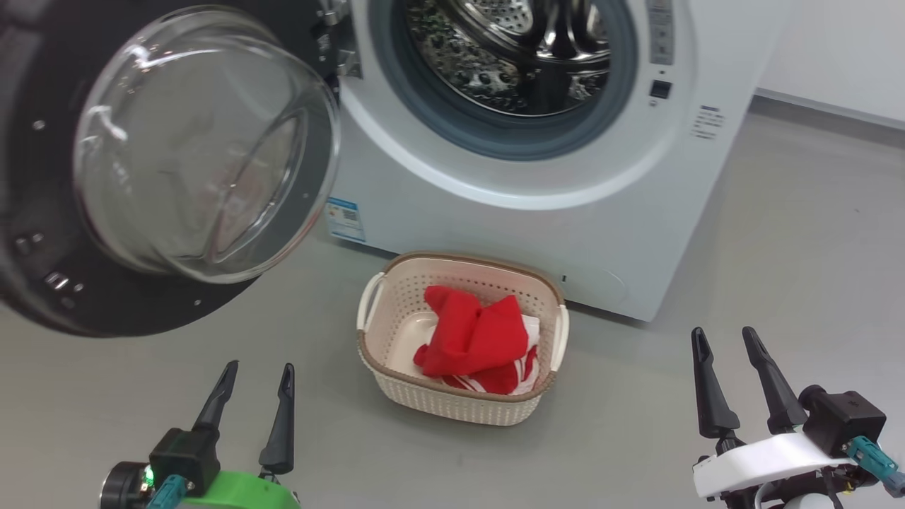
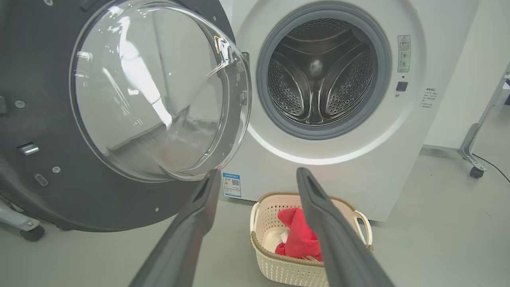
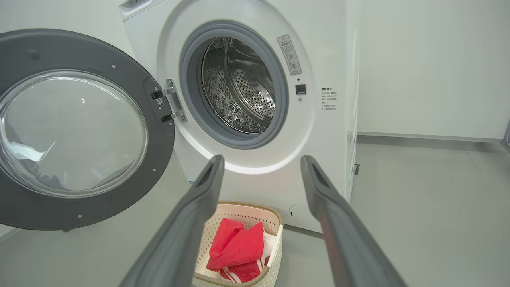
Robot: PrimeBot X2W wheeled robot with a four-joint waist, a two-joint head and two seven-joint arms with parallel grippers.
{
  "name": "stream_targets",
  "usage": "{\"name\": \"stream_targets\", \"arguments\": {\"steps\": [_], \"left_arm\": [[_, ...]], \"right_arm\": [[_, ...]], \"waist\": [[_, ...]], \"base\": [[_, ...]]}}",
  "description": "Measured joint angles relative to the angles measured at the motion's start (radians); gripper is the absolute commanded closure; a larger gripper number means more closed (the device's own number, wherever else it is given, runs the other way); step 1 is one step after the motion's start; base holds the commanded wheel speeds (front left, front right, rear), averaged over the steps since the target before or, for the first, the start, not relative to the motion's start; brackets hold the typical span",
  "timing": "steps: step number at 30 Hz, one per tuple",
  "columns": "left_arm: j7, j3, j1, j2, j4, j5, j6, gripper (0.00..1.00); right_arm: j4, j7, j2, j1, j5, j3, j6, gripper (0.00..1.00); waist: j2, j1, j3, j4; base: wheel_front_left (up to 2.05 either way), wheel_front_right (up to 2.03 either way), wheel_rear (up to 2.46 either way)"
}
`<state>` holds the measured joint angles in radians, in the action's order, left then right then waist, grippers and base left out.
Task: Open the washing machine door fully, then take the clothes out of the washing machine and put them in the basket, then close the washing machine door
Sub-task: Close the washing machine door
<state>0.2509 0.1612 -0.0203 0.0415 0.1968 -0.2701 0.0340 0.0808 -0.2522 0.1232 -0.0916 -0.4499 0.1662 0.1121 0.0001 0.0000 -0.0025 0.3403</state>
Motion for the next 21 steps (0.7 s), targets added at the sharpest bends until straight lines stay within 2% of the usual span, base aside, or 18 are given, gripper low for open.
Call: {"name": "stream_targets", "arguments": {"steps": [13, 21], "left_arm": [[0.0, -0.014, 0.0, 0.005, 0.005, 0.001, -0.007, 0.0], [0.0, -0.041, 0.0, 0.006, -0.011, 0.001, -0.02, 0.0]], "right_arm": [[0.0, 0.0, -0.005, 0.0, 0.0, 0.018, 0.001, 0.0], [0.006, 0.0, -0.012, 0.005, 0.002, 0.053, 0.001, 0.0]], "waist": [[0.0, 0.0, -0.002, 0.139], [0.0, -0.0001, 0.004, 0.182]], "base": [[0.0, 0.0, 0.0], [0.0, 0.0, 0.0]]}}
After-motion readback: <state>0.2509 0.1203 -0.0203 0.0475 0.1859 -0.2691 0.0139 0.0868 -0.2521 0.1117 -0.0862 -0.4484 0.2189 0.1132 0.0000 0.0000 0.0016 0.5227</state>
